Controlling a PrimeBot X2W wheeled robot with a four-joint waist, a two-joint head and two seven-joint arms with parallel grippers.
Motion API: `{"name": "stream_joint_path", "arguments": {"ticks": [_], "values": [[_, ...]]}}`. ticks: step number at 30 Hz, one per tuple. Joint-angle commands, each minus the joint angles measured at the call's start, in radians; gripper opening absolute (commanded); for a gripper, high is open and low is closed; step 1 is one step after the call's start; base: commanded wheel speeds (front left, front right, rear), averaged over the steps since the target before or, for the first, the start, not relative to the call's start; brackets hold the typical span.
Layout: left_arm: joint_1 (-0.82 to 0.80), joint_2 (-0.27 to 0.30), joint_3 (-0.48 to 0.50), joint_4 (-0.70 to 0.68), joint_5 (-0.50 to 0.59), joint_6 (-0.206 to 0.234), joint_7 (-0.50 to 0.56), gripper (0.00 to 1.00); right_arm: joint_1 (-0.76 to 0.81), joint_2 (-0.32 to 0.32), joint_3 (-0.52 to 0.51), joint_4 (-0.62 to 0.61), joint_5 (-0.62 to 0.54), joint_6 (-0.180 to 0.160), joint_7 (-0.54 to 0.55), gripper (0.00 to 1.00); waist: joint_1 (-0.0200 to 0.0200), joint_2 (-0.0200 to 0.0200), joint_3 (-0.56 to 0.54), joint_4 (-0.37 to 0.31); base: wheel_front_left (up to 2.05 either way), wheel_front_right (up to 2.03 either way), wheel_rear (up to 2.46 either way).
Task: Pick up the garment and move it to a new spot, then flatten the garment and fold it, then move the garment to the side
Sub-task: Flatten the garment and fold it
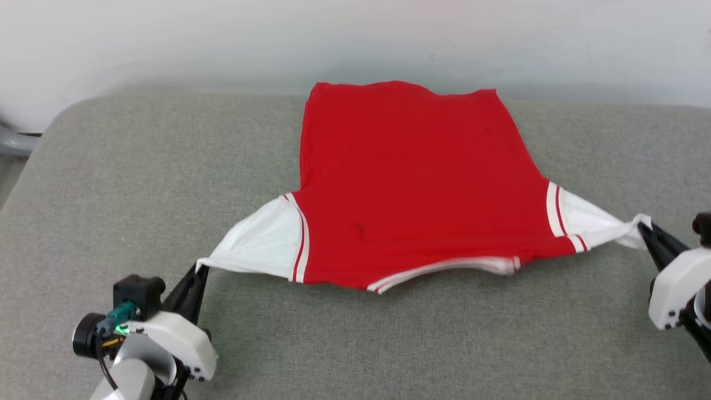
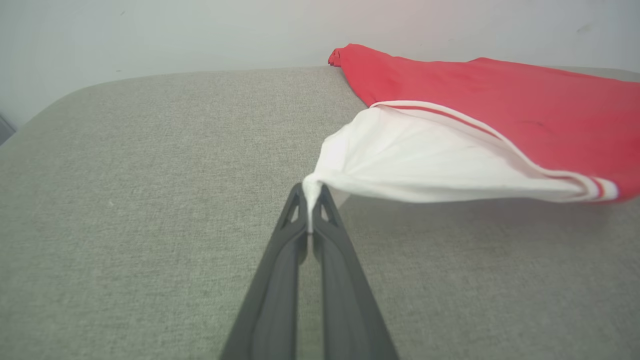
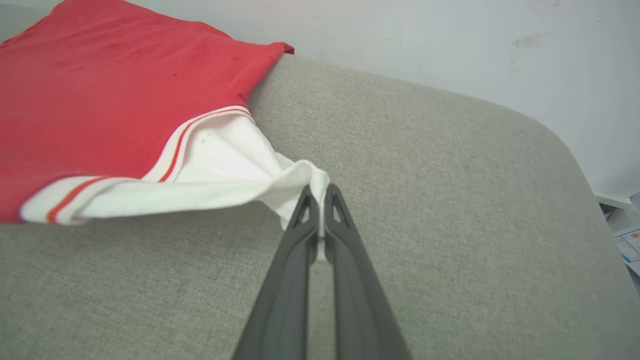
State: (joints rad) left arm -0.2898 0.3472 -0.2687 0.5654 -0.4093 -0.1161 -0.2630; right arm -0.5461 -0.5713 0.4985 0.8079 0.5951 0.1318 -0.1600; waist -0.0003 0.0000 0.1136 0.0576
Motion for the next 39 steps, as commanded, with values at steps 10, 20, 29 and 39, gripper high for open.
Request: {"name": "stream_joint_path", "arguments": {"ticks": [10, 20, 29, 39], "values": [[0.151, 0.034, -0.063, -0.029, -0.024, -0.011, 0.014, 0.00, 0.212, -0.097, 0.083, -0.159, 0.077, -0.002, 0.081, 0.00, 0.0003, 0.0000, -0.090, 0.002, 0.00, 0.00, 0.00], [0.338, 0.141, -0.110, -0.210, -0.110, -0.014, 0.150, 0.00, 0.444, -0.236, 0.095, -0.398, 0.262, -0.002, 0.260, 0.00, 0.0003, 0.0000, -0.118, 0.000, 0.00, 0.00, 0.00], [0.405, 0.195, -0.135, -0.387, -0.151, -0.005, 0.263, 0.00, 0.572, -0.313, 0.012, -0.529, 0.303, -0.002, 0.358, 0.00, 0.0003, 0.0000, -0.116, 0.008, 0.00, 0.00, 0.00], [0.395, 0.221, -0.156, -0.522, -0.196, -0.010, 0.322, 0.00, 0.528, -0.343, -0.110, -0.612, 0.322, -0.002, 0.547, 1.00, 0.0003, 0.0000, -0.055, 0.021, 0.00, 0.00, 0.00]]}}
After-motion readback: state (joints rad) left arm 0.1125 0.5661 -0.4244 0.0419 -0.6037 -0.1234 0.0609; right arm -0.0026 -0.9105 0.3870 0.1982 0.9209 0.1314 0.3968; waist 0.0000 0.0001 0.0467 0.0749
